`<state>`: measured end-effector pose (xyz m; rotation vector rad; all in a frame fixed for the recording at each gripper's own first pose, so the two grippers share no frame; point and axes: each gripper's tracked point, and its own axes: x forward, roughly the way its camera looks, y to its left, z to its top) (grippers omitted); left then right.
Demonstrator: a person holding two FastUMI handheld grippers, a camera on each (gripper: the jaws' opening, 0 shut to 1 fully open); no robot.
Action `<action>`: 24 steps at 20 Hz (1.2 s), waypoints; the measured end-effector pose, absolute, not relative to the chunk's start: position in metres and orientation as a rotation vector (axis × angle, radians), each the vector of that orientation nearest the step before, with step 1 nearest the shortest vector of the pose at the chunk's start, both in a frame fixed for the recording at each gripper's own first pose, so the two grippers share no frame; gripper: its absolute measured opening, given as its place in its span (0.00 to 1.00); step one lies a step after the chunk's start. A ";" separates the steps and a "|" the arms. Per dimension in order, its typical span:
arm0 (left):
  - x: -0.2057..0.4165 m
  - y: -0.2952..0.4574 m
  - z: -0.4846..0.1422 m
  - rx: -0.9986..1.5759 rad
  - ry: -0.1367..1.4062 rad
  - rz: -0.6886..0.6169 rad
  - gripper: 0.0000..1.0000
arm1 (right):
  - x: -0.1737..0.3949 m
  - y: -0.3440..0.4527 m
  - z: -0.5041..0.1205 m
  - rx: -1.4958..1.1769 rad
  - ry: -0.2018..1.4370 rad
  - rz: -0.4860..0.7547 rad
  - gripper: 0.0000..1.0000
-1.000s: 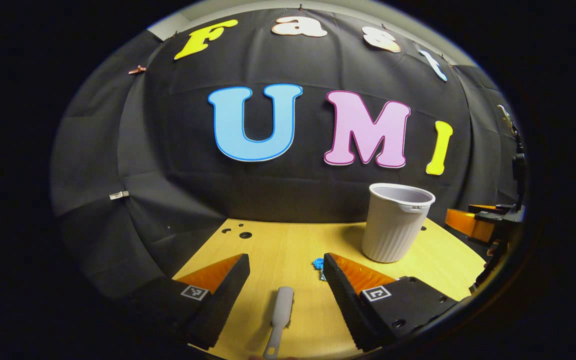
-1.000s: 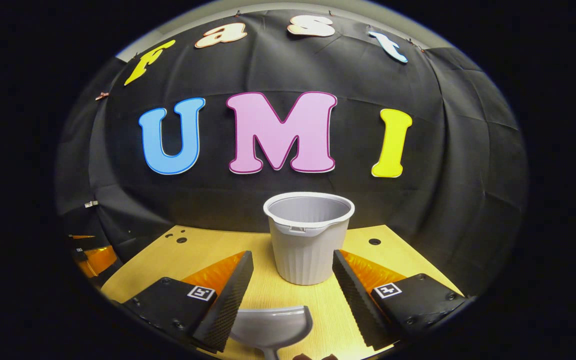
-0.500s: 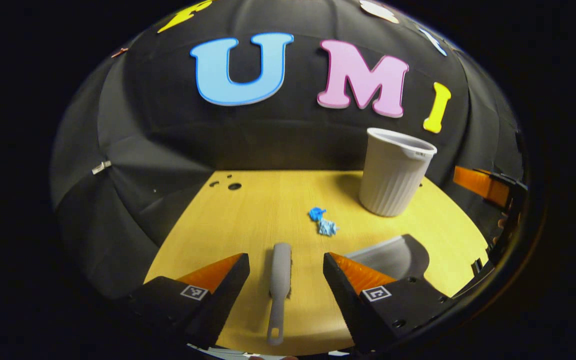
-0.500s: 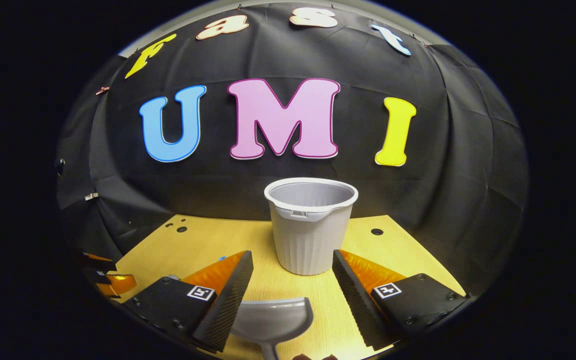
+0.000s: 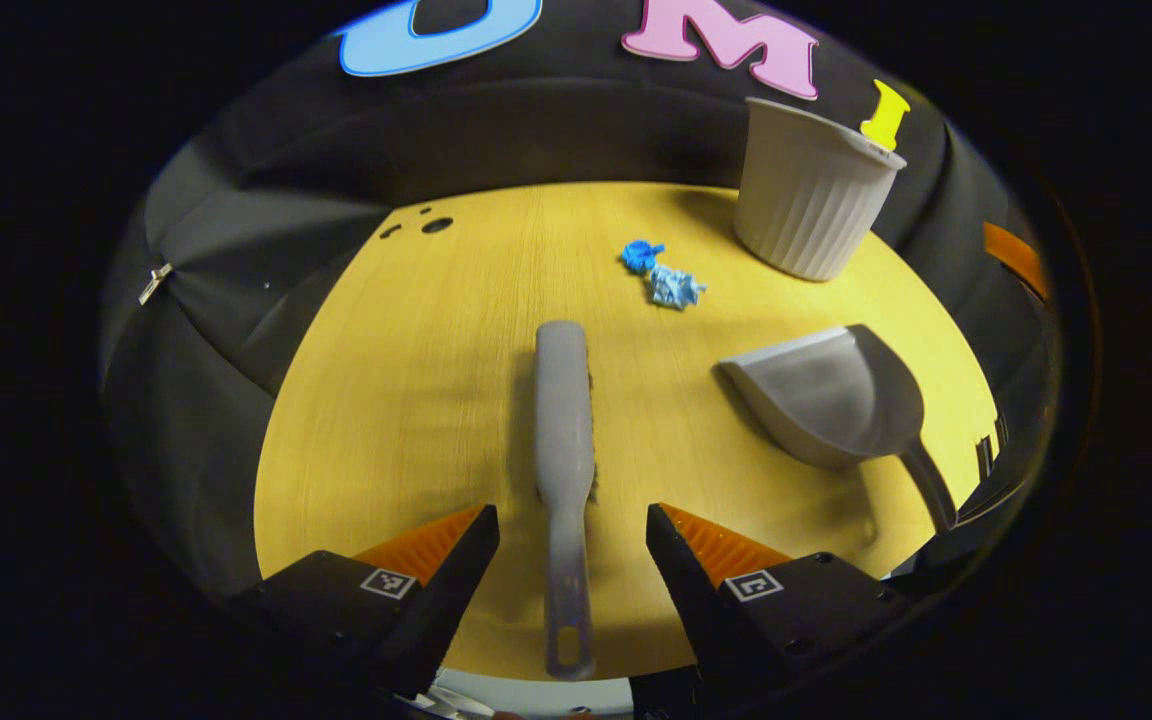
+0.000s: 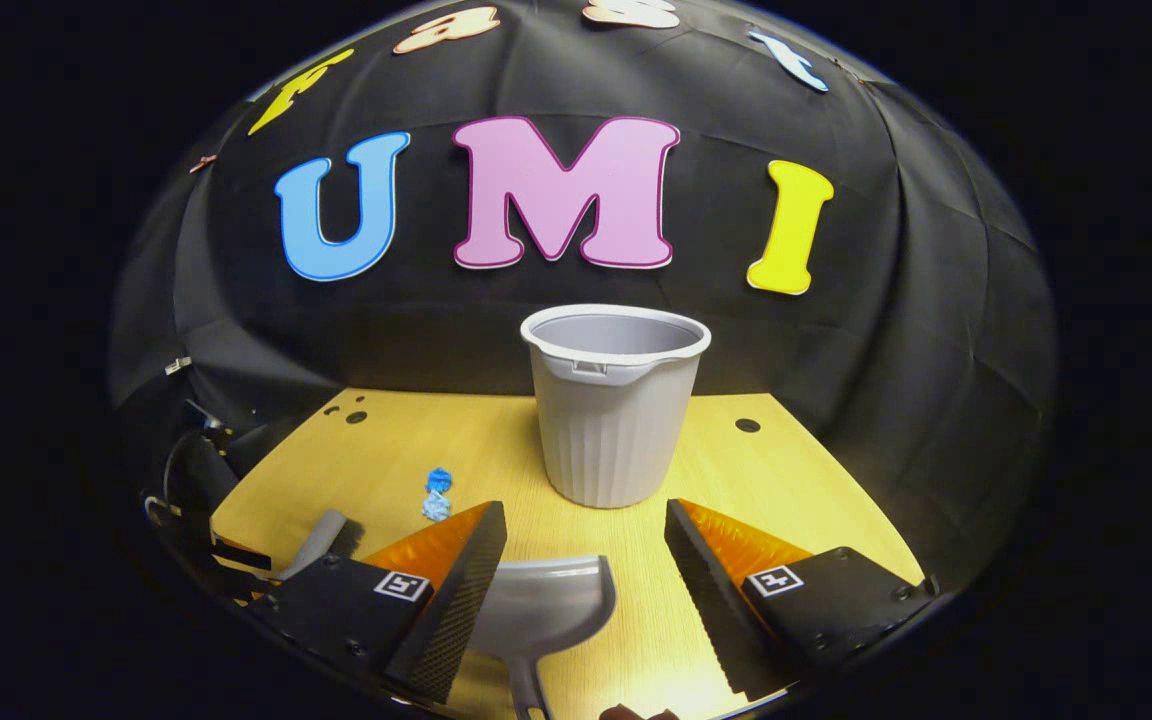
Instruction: Pick up the small broom and dustpan from the desktop, sweep the trash into the dustpan with the broom, and then empty the trash into the garbage bin.
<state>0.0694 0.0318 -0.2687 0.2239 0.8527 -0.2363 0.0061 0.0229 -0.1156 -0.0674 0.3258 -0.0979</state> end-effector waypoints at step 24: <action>0.083 0.032 -0.311 0.111 1.086 -0.283 0.24 | -0.048 0.052 -0.239 0.152 0.881 -0.083 0.99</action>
